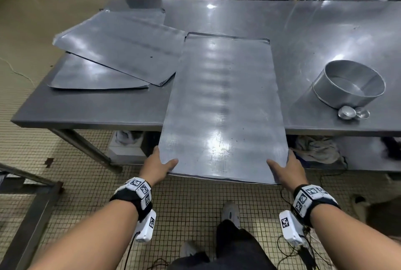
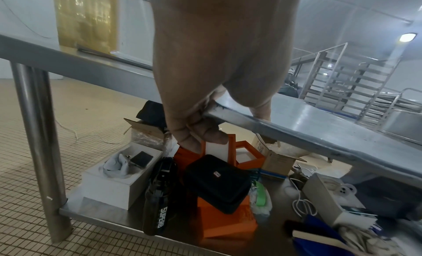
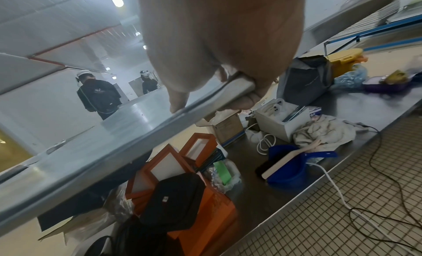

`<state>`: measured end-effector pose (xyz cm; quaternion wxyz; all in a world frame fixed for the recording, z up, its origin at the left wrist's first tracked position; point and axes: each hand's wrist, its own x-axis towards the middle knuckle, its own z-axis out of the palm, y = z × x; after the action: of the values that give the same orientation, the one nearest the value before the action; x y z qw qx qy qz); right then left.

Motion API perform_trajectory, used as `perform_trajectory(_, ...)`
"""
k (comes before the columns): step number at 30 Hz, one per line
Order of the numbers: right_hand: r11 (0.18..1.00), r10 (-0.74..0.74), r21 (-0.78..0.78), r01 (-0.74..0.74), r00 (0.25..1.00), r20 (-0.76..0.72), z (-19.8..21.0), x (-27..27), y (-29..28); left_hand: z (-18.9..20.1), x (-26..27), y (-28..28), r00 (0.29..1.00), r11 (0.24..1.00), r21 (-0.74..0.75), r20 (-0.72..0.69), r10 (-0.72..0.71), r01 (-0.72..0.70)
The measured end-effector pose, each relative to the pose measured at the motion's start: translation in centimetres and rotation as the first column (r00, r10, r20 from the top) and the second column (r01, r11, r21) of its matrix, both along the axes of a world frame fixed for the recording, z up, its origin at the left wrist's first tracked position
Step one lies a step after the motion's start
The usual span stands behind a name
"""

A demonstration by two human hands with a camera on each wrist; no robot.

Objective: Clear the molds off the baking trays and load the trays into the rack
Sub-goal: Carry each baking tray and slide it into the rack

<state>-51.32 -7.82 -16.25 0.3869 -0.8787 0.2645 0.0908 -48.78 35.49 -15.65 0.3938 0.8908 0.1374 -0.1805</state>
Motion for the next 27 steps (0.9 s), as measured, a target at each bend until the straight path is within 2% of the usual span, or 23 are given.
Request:
perform_trajectory(5, 0.998, -0.056, -0.02, 0.055, 0.998, -0.01, 0.9, -2.1, -1.3, -0.3, -1.0, -2.3, 0.998, 0.999, 0.014, 0.056, -0.035, 0.034)
perform_trajectory(13, 0.986, -0.141, 0.089, 0.141, 0.99, -0.006, 0.9, -3.2, -2.0, -0.1, -2.6, -1.6, 0.998, 0.998, -0.052, 0.039, -0.041, 0.043)
perform_trajectory(19, 0.989, -0.104, 0.1, 0.108, 0.993, -0.047, 1.4, -3.5, -3.0, 0.5, -2.6, -1.2, 0.999, 0.997, -0.077, -0.025, -0.034, 0.032)
perform_trajectory(24, 0.991, -0.081, 0.099, 0.085, 0.996, -0.043, 1.2, -1.5, -4.1, 0.8, 0.0, -2.0, 0.999, 0.997, -0.072, -0.038, 0.006, -0.009)
perform_trajectory(27, 0.998, -0.038, 0.055, 0.04, 0.998, -0.042, 1.3, -0.3, -4.5, 1.0, 1.8, -3.1, 0.998, 0.998, -0.019, -0.042, 0.054, -0.055)
